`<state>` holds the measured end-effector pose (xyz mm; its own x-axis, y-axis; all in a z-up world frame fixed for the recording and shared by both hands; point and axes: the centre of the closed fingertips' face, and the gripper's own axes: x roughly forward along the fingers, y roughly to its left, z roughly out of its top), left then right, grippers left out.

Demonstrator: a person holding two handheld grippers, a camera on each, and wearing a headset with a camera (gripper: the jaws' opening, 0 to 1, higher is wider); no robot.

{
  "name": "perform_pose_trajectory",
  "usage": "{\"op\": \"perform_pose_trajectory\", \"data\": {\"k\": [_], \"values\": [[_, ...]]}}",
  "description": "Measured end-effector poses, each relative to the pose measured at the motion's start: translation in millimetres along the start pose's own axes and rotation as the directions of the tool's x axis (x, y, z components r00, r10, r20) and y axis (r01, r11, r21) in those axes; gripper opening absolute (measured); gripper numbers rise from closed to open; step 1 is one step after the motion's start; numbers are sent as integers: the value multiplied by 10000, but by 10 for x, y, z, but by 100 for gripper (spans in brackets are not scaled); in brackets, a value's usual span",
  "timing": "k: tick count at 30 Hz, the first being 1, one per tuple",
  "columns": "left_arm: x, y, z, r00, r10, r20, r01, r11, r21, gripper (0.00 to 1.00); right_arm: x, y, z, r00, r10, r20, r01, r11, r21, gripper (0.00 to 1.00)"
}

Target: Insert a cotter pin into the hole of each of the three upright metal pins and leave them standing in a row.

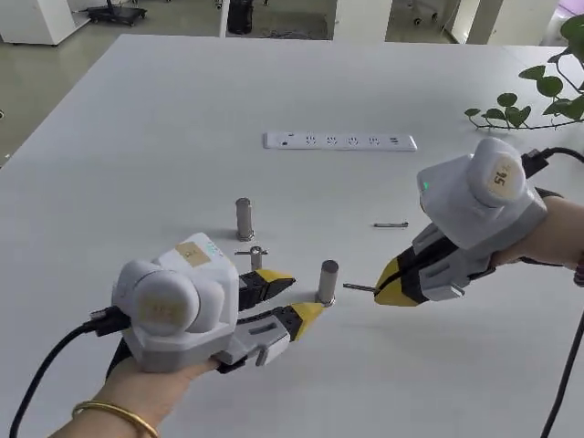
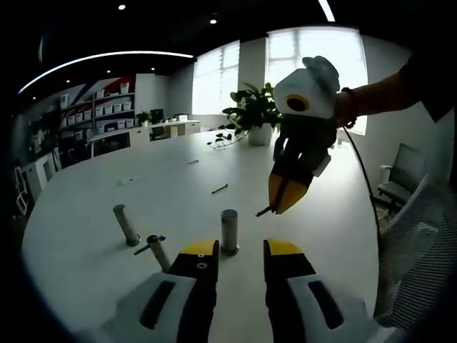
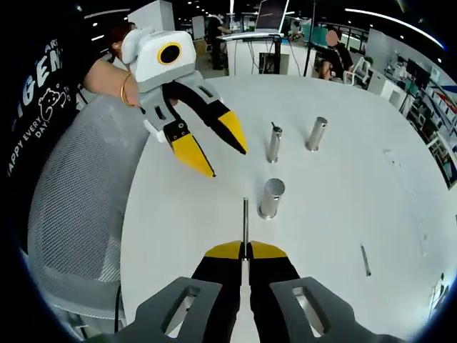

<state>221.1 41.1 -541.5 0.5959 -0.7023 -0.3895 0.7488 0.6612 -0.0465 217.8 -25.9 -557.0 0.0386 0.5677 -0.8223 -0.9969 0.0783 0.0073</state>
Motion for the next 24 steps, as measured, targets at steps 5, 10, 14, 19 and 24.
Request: {"op": "perform_pose_trajectory", "data": {"k": [5, 10, 14, 19, 24], "values": [[129, 40, -110, 9991, 217, -374, -221, 9997, -99, 23, 13, -88, -52, 9998, -55, -192, 58, 9999, 132, 0], [232, 68, -129, 9983, 417, -406, -430, 9986, -299, 23, 21, -149, -78, 9995, -99, -309, 102, 9999, 127, 0], [332, 98, -142, 9983, 439, -382, -461, 9973, -572, 22, 41, -193, -92, 9990, -111, -438, 110, 9999, -32, 0], [441, 140, -148, 9978, 526, -393, -558, 9949, -843, 22, 54, -245, -72, 9992, -134, -376, 135, 9999, 12, 0], [507, 140, -169, 9970, 564, -528, -602, 9954, -745, 22, 80, -260, -72, 9991, -51, -410, 49, 10000, -42, 0]]}}
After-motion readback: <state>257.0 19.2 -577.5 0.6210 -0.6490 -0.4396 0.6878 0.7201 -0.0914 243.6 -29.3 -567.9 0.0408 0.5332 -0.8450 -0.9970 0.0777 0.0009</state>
